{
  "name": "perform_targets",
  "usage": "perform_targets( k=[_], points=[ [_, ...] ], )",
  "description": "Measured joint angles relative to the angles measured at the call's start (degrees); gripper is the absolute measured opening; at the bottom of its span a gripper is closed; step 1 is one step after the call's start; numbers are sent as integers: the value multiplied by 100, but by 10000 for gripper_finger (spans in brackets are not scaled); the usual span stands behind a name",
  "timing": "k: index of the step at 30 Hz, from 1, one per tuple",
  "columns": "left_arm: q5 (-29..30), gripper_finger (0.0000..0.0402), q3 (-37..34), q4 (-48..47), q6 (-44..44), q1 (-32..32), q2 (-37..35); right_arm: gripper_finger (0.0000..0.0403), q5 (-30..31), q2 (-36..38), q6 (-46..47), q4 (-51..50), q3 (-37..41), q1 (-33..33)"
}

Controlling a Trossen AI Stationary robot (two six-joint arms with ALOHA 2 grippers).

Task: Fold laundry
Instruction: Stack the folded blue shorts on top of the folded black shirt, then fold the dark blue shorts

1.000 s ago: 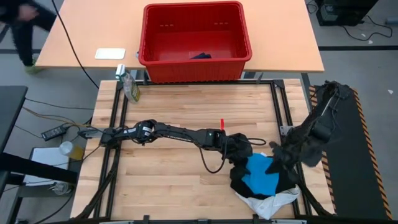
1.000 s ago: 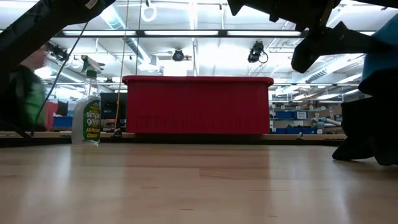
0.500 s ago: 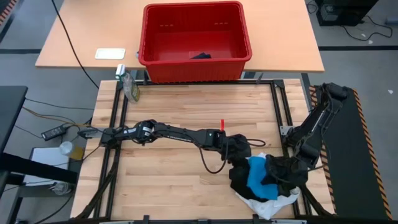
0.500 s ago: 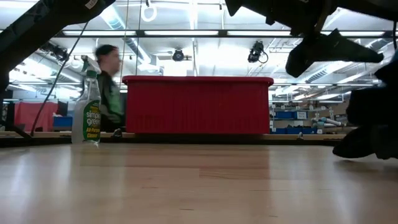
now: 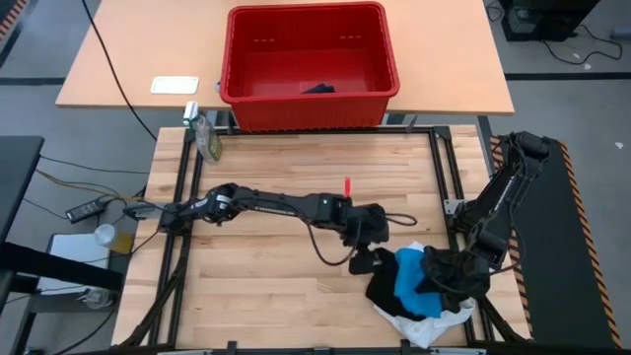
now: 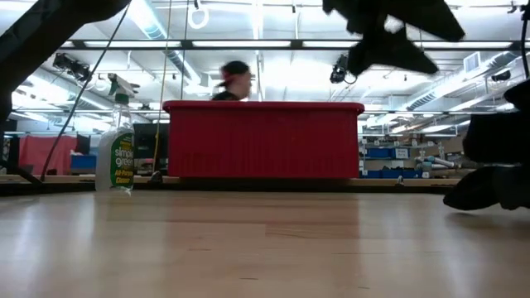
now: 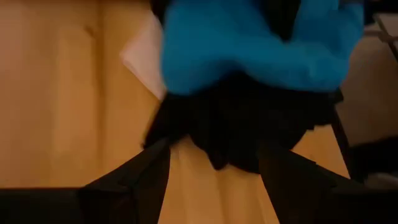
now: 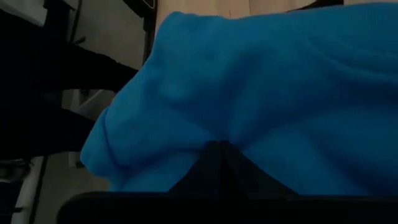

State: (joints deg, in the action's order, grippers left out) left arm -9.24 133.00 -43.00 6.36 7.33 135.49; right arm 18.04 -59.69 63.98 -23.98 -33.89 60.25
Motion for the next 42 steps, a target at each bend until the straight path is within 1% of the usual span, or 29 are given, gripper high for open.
perform_targets(
  k=[3,13,21,25,28,32,35,37,39,42],
  points=[
    [226,235,29,187,-164,-4,-72,7,-6,125,-76,-6,4,0],
    [319,174,10,45,-440,2,-108,7,218,985,-311,-44,6,-189],
    [411,148,12,27,-610,22,-108,7,891,1444,-637,-148,-2,-455],
    [453,144,-124,-25,-729,26,-108,7,1303,1543,-978,-603,-274,-651],
    [449,143,-355,-36,-780,1,-127,7,1433,1582,-1235,-896,-490,-844],
    [453,143,-1115,358,-785,-31,-369,7,1441,1625,-1500,-914,-597,-1087],
    [456,143,-1896,831,-624,-57,-765,7,1419,1638,-1601,-757,-612,-1231],
    [457,143,-2498,1336,-507,-87,-1227,8,1453,1638,-1732,-508,-612,-1323],
    [500,143,-3129,1942,-418,-129,-1774,10,1469,1636,-2081,-91,-615,-1468],
    [623,143,-4132,2725,-200,-225,-2635,11,1389,1579,-2340,252,-621,-1887]
  ],
)
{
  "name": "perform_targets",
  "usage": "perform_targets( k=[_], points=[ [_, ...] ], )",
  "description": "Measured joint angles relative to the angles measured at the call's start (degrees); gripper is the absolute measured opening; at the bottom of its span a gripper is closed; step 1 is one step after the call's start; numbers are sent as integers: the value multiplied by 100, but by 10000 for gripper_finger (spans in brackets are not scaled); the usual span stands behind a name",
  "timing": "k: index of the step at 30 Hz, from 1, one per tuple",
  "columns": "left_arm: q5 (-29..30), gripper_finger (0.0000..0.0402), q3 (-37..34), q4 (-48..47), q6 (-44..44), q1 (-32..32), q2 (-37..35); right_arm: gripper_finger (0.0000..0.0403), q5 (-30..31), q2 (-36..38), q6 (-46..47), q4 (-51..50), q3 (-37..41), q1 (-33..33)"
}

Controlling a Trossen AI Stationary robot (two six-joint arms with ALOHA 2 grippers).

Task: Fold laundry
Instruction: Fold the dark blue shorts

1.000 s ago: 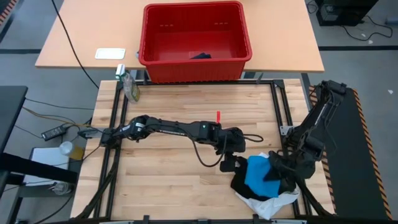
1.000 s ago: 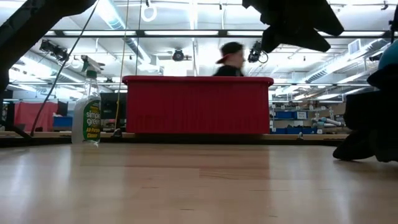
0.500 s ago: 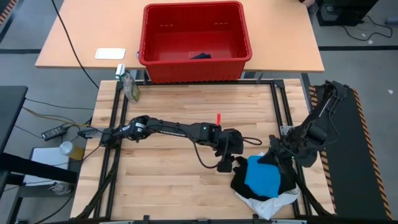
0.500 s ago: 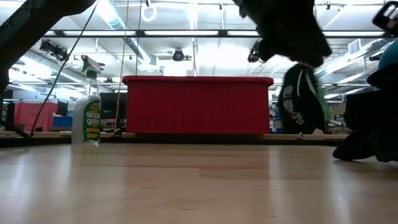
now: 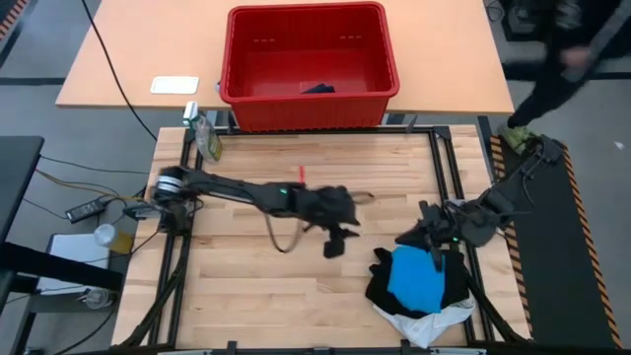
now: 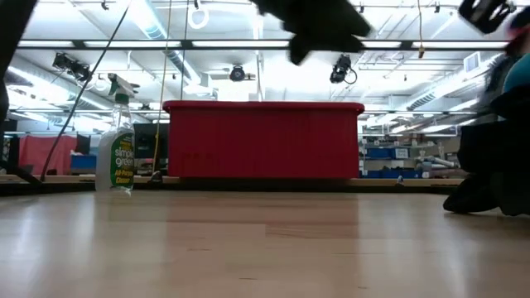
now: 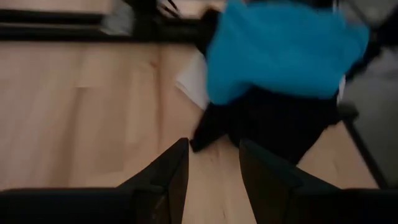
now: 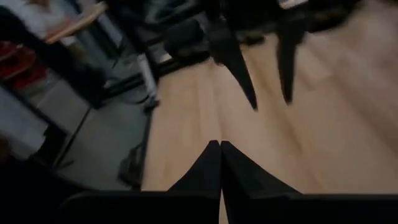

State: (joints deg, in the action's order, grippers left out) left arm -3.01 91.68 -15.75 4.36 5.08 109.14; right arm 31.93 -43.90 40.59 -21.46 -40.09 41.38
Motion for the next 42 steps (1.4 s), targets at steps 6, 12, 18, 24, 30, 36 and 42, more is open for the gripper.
perform_targets(
  k=[6,12,18,24,30,36,42],
  points=[
    [347,143,-1549,838,866,-219,-1505,11,-492,-266,-599,545,2,-1296],
    [809,143,-2431,1174,1204,-238,-2776,11,-620,-921,-1279,2266,-68,-2758],
    [836,143,-2702,761,1616,-353,-3675,12,-613,-1964,-1188,3178,-602,-4006],
    [842,143,-2856,447,1410,-356,-4194,12,-1092,-2971,-1242,3042,-1609,-4535],
    [844,143,-3307,339,1507,-228,-4593,12,-1364,-3809,-1548,2763,-2739,-4946],
    [1232,143,-3817,499,1711,-411,-5222,12,-2092,-4543,-1530,2122,-3716,-5570],
    [1194,143,-3719,122,2018,-1324,-5518,12,-2569,-5030,-2134,2123,-4400,-6141]
  ],
)
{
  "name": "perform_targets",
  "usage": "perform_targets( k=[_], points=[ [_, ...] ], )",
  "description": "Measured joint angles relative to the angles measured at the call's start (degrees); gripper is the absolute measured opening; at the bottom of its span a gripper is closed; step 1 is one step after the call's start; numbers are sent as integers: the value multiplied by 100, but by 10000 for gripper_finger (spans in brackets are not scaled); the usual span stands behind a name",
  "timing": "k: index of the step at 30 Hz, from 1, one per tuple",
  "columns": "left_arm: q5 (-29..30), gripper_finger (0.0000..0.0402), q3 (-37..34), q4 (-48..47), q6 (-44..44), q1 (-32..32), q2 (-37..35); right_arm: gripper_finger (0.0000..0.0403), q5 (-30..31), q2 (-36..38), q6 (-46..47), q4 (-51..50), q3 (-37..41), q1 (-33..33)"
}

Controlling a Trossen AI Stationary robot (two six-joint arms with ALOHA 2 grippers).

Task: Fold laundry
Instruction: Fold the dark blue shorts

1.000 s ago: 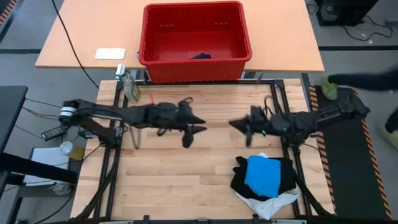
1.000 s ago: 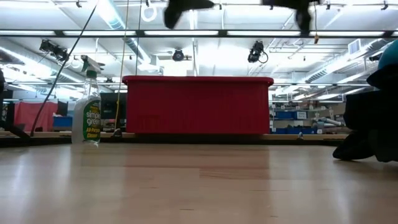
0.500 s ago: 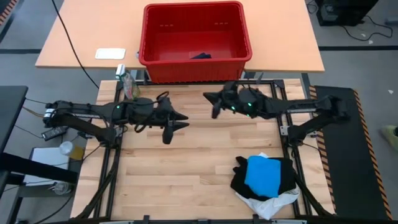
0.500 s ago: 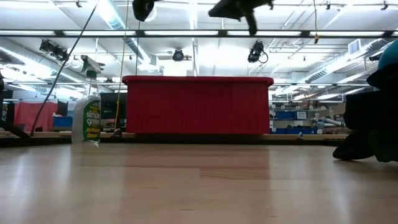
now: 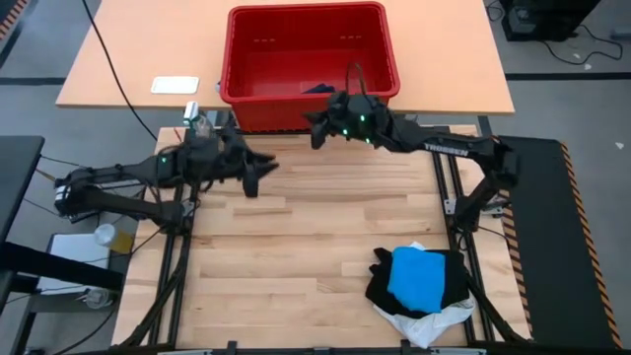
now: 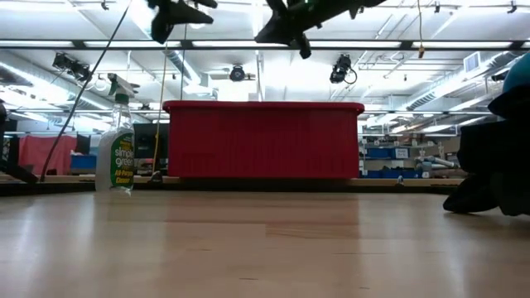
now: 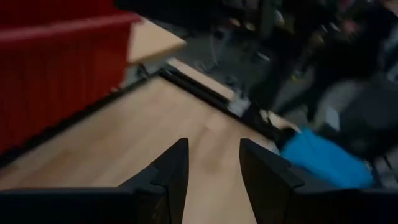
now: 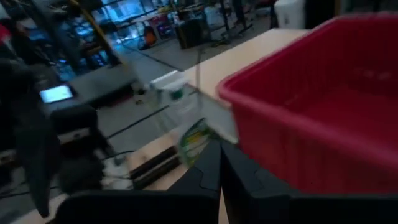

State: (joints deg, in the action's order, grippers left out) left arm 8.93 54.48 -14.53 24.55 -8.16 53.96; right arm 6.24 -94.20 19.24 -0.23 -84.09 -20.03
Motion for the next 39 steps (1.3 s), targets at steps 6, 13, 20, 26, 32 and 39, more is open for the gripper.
perform_targets(
  k=[6,13,20,26,32,39],
  points=[
    [-946,143,197,-10,123,-1394,389,31,-124,-333,-406,14,-627,-713],
    [-2023,143,965,43,126,-2698,1449,92,-433,-496,-1055,84,-876,-1605],
    [-1506,143,2298,-420,-837,-3534,2612,151,602,-701,-1312,-764,-861,-2665],
    [-675,143,3393,-1047,-1696,-3973,3438,149,1554,-885,-2994,-911,-870,-3150],
    [1019,143,3669,-1121,-2957,-4218,3953,148,1880,-1064,-4362,-1100,-861,-3203],
    [1523,143,3667,-1229,-3572,-4412,4505,148,1815,-1222,-4472,-1217,-861,-3261]
  ],
)
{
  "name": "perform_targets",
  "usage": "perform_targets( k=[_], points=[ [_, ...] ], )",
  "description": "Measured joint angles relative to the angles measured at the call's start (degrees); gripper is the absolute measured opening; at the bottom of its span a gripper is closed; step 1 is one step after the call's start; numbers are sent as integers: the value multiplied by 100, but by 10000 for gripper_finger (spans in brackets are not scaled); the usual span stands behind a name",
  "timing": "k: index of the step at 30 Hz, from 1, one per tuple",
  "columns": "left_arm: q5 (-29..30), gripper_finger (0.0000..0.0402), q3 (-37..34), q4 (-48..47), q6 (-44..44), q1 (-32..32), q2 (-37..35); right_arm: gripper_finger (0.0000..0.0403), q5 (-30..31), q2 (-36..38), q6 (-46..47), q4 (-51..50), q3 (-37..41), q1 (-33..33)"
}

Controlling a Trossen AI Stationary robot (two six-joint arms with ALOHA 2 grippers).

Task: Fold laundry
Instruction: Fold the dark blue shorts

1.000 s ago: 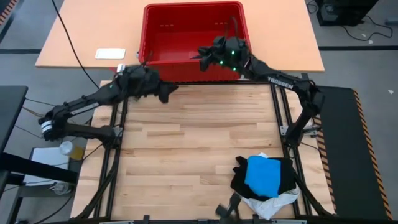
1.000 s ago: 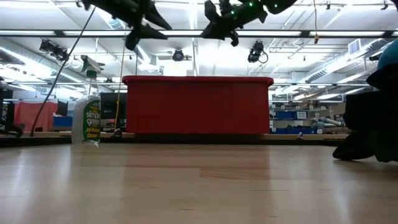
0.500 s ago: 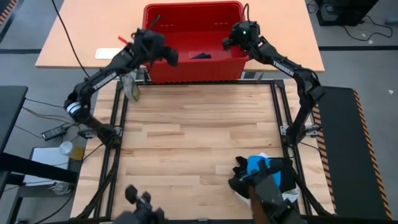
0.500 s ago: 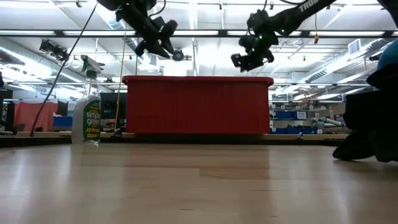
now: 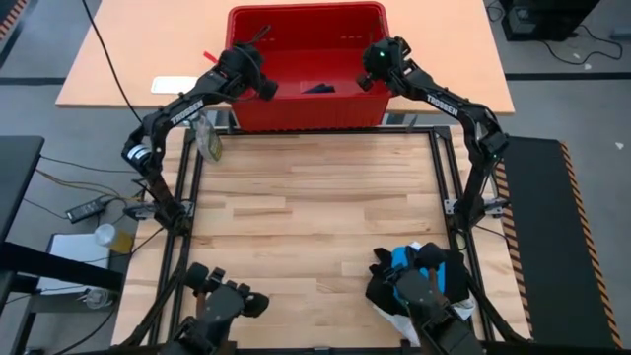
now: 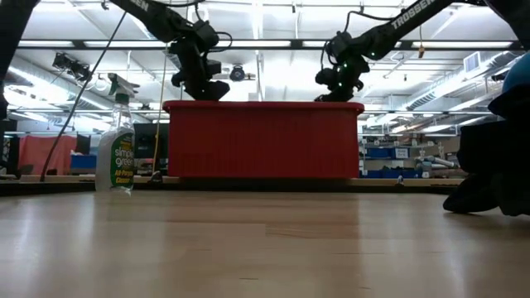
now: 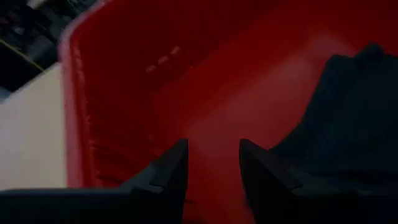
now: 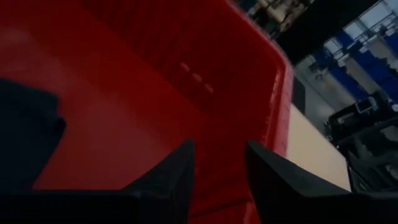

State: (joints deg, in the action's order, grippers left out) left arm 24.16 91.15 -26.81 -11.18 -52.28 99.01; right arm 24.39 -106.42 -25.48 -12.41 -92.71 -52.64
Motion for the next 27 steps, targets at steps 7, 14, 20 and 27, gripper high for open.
perform_targets(
  k=[7,14,20,27],
  points=[
    [173,143,33,-233,1,-41,50,148,-602,-32,-272,-642,-9,95],
    [-348,143,-19,-694,306,255,-305,144,-1186,36,-707,-1136,-2,437],
    [-882,143,-9,-469,718,542,-821,137,-1378,36,-901,-1188,2,759],
    [-860,143,-14,-390,746,476,-856,132,-2922,36,-896,-1256,-2,1095]
  ],
)
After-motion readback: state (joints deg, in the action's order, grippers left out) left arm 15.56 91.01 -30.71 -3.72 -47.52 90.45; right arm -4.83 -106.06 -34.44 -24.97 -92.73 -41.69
